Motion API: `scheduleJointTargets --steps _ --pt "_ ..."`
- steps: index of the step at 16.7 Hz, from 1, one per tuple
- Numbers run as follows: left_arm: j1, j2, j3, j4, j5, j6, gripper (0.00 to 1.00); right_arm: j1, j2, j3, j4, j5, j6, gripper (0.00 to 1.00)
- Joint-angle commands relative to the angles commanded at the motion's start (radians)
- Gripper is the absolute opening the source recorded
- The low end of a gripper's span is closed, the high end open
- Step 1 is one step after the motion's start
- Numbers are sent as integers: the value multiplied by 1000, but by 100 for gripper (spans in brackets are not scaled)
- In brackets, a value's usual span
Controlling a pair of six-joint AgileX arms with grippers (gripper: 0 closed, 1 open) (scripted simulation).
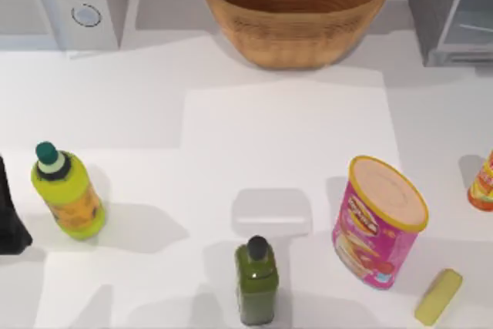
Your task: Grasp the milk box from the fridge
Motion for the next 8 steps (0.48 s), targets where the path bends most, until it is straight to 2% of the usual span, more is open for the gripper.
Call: scheduleJointTargets --steps 8 --pt "0 0 0 0 0 0 100 9 27 53 -33 9 0 100"
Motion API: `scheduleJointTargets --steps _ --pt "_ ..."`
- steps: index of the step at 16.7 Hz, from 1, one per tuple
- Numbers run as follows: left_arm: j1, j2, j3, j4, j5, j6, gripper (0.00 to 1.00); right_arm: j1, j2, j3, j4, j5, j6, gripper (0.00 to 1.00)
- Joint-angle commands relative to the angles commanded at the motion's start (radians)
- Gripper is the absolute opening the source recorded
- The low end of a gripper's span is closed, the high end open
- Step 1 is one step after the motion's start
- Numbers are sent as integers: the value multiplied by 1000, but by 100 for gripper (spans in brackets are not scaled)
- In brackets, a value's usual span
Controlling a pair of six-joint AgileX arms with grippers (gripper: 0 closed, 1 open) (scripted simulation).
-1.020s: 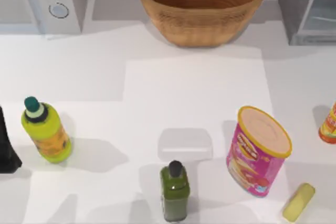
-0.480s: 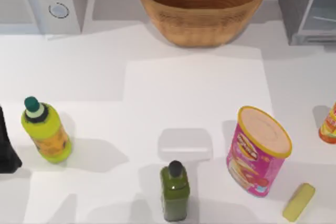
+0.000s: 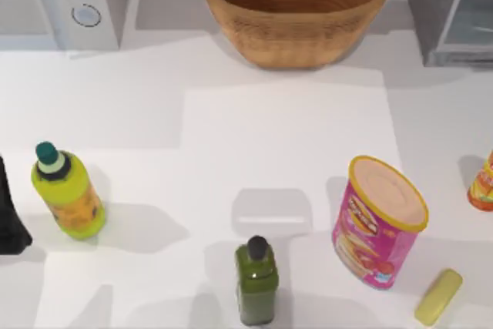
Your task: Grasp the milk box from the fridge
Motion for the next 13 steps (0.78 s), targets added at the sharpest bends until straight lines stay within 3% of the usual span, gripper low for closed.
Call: scheduleJointTargets --steps 6,11,13 --pt "0 0 0 0 0 0 100 24 115 235 -112 25 -1 100" --pt "0 0 0 0 0 0 100 28 130 263 -130 29 -1 100" --pt "0 0 0 0 0 0 100 28 130 263 -130 29 -1 85"
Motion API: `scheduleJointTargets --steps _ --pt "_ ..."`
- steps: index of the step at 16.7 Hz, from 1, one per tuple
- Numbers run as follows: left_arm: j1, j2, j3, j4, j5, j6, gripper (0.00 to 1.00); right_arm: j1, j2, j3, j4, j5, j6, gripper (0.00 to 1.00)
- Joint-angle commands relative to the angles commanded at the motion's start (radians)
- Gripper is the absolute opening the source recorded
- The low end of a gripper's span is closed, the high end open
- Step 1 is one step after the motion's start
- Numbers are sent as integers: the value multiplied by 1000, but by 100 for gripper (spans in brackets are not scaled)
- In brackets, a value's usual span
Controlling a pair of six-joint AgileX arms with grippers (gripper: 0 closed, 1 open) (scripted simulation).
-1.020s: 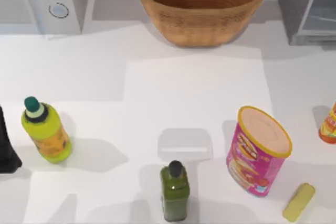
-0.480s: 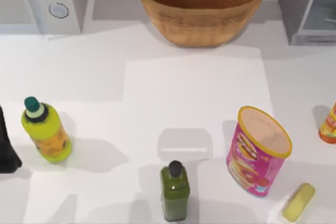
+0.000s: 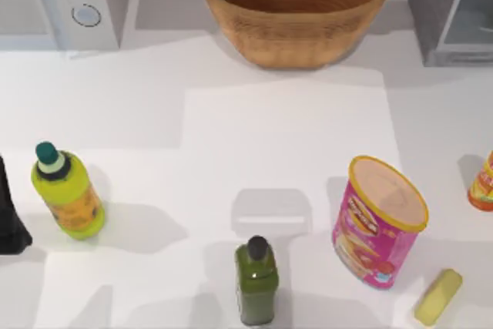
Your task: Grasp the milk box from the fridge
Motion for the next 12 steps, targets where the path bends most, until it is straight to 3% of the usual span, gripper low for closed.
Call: scheduleJointTargets --steps 11,12 --pt "0 0 0 0 0 0 100 0 0 0 0 0 0 2" --pt "0 0 0 0 0 0 100 0 0 0 0 0 0 0"
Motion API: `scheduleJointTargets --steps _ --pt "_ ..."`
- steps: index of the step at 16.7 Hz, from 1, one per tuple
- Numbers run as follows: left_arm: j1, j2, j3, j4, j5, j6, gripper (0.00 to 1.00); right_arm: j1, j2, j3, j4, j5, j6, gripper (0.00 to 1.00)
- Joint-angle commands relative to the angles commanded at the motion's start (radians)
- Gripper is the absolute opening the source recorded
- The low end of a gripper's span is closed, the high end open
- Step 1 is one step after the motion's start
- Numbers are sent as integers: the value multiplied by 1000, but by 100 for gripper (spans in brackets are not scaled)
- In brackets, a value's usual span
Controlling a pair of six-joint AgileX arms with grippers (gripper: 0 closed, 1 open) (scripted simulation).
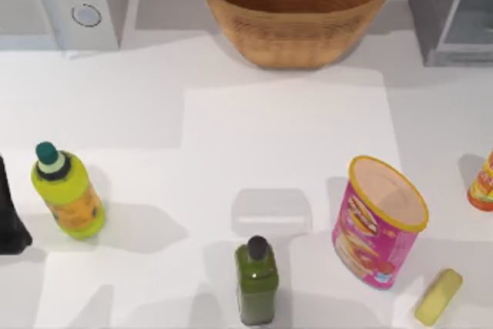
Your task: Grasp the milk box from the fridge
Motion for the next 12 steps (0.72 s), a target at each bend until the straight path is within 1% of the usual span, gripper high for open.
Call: scheduleJointTargets --steps 9,12 --pt "0 0 0 0 0 0 100 -4 -6 1 -3 0 1 0" --pt "0 0 0 0 0 0 100 -3 -48 11 -53 0 1 0"
